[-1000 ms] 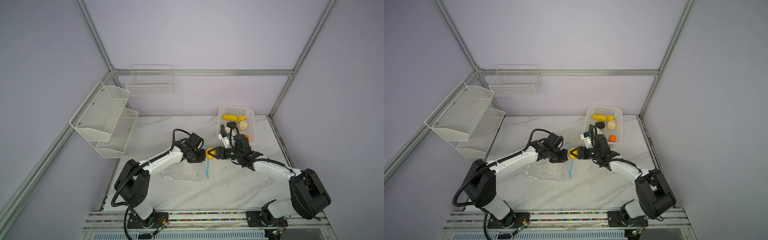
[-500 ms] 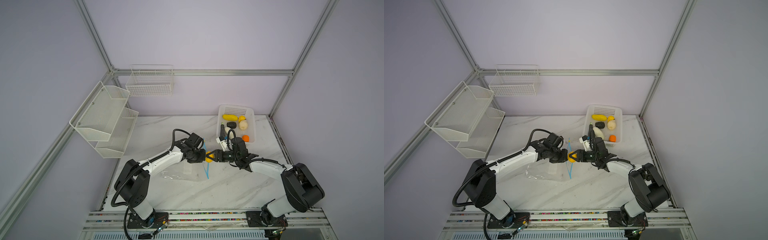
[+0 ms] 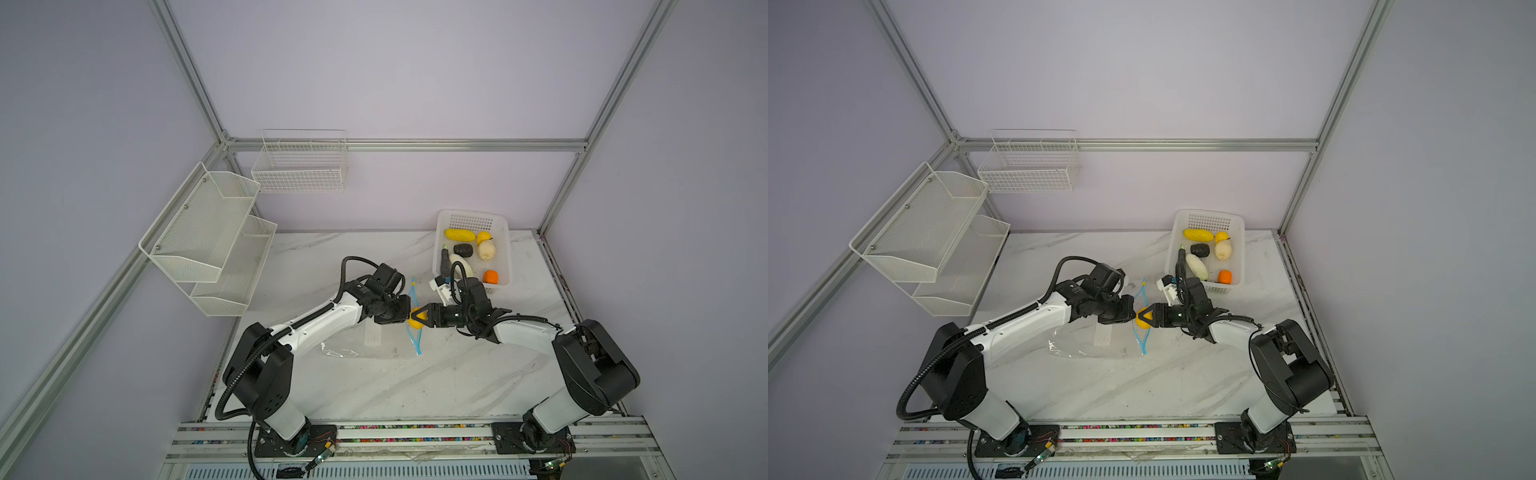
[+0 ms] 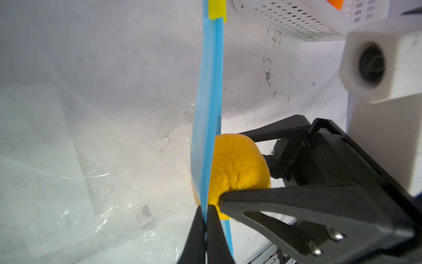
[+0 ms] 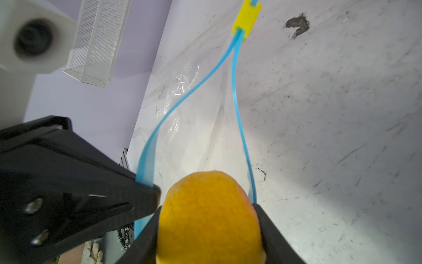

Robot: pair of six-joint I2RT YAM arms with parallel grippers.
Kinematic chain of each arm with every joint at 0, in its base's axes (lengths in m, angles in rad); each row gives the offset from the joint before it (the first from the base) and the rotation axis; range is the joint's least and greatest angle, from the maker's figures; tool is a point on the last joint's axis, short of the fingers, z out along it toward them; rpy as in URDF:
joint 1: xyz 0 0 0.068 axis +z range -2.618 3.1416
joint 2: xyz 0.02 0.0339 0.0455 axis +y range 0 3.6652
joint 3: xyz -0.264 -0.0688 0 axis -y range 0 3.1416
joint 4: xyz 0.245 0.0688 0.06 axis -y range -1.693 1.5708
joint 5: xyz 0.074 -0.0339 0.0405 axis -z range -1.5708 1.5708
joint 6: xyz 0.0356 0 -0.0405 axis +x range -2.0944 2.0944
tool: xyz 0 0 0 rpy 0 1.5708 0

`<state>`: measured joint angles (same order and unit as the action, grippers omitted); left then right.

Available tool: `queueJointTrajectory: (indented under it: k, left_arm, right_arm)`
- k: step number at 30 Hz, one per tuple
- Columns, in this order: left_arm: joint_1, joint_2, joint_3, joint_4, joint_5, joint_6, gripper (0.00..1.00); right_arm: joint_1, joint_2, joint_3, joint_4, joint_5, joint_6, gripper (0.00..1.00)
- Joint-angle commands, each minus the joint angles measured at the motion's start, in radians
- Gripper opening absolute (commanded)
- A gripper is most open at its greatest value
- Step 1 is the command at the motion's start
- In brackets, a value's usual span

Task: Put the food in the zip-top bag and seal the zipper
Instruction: 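Lower the peach into the bag and open the right gripper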

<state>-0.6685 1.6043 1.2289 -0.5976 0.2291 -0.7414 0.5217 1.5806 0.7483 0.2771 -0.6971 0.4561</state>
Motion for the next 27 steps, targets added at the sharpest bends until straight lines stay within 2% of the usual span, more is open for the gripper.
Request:
queueJointTrajectory:
  k: [1, 7, 18, 27]
  left_arm:
    - [0.001, -0.041, 0.064, 0.048, 0.044, -0.025, 0.00]
    - [0.001, -0.046, 0.052, 0.064, 0.058, -0.036, 0.00]
    - [0.001, -0.050, 0.027, 0.079, 0.058, -0.039, 0.00]
    - [0.002, -0.058, 0.013, 0.084, 0.050, -0.039, 0.00]
  right_arm:
    - [0.012, 0.023, 0.025, -0.043, 0.030, -0.041, 0.47]
    - [0.022, 0.043, 0.037, -0.053, 0.036, -0.054, 0.47]
    - [0.026, 0.032, 0.048, -0.076, 0.056, -0.062, 0.61]
    - [0.027, 0.014, 0.047, -0.087, 0.071, -0.065, 0.68]
